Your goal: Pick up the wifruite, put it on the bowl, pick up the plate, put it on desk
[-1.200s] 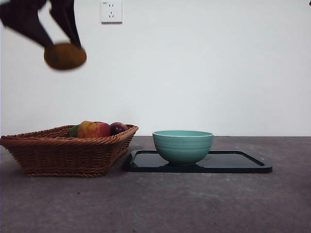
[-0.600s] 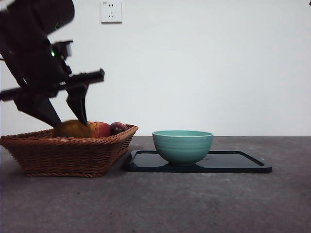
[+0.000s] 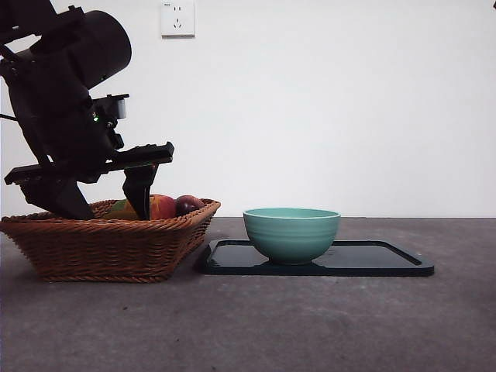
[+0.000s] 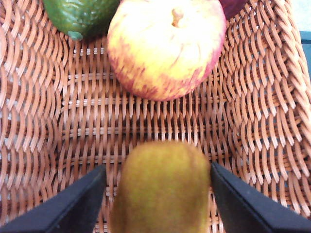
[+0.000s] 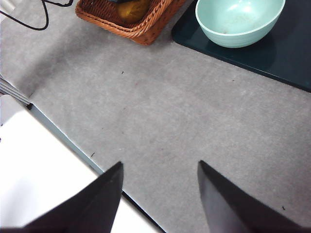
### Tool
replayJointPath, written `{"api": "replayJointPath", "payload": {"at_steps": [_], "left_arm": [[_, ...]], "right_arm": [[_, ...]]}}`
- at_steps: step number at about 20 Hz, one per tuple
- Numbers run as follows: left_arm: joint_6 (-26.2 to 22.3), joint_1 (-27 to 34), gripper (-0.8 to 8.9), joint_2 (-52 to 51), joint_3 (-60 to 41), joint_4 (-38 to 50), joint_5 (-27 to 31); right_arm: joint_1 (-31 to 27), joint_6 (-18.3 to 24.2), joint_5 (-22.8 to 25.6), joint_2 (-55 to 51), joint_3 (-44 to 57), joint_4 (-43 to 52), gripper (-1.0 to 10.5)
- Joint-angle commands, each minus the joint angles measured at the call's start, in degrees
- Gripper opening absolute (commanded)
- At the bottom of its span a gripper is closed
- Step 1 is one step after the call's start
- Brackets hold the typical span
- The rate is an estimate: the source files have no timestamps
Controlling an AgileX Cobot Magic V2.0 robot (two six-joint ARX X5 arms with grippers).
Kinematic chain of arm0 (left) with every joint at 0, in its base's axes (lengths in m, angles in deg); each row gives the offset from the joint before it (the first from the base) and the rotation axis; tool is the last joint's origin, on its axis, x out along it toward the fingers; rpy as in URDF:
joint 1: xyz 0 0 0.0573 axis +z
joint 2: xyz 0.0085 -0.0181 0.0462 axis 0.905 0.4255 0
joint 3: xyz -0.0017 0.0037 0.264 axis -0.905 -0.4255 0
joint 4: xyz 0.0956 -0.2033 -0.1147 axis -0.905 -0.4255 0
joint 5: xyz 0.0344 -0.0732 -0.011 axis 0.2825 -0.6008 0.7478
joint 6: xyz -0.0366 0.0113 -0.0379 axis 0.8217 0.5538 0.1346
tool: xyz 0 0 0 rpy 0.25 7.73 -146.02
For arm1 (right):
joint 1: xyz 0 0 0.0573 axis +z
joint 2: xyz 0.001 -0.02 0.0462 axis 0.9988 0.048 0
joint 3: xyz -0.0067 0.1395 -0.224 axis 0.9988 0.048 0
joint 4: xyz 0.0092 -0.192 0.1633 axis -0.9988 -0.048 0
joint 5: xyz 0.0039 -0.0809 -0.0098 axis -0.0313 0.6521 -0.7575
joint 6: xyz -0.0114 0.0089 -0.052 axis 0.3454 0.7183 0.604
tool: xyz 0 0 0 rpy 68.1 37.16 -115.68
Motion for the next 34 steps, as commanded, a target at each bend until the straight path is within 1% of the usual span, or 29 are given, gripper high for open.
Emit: {"api": "replayJointPath", "payload": {"at_steps": [1,3,5,6,9,11,14,19,20,21,23,34], "left_arm": [[-0.48,-0.33,3.49,-3.52,0.68,0.15,0.09],[-0.55,-0.33,3.48,-8.81,0.68,-2.16,0.07],[-2.71,-0.72,3.44,-14.99,0.68,-5.09,-0.83],[-4.13,-1.09,3.44,-18.18,0.68,-6.84,-2.93],[-7.37,-2.40,3.44,-26.95,0.68,-13.29,-13.33],[-9.44,-2.89,3.44,-30.62,0.68,-17.33,-19.04],[-11.41,-3.02,3.44,-33.83,0.68,-22.84,-25.22],[-17.27,-3.28,3.43,-36.48,0.68,-31.76,-37.09],[-18.18,-3.28,3.43,-36.63,0.68,-32.81,-38.56],[-18.80,-3.32,3.43,-36.68,0.68,-33.92,-39.45],[-19.54,-3.39,3.43,-36.68,0.66,-34.77,-39.50],[-19.85,-3.39,3.43,-36.65,0.66,-34.86,-39.50]], "right_arm": [[0.42,0.68,0.13,0.13,-0.48,0.33,2.4],[0.42,0.70,0.13,0.13,-0.48,0.46,2.4],[0.42,0.70,0.13,0.13,-0.48,1.49,2.4],[0.42,0.70,0.13,0.15,-0.48,1.77,2.4],[0.42,0.72,0.15,0.20,-0.48,1.84,2.4],[0.42,0.72,0.15,0.20,-0.48,1.81,2.4],[0.42,0.74,0.15,0.20,-0.48,1.84,2.4],[0.42,0.74,0.15,0.20,-0.48,1.81,2.4],[0.42,0.74,0.15,0.20,-0.48,1.81,2.4],[0.42,0.72,0.15,0.20,-0.48,1.81,2.4],[0.42,0.72,0.15,0.20,-0.48,1.81,2.4],[0.42,0.68,0.15,0.20,-0.48,1.81,2.4]]}}
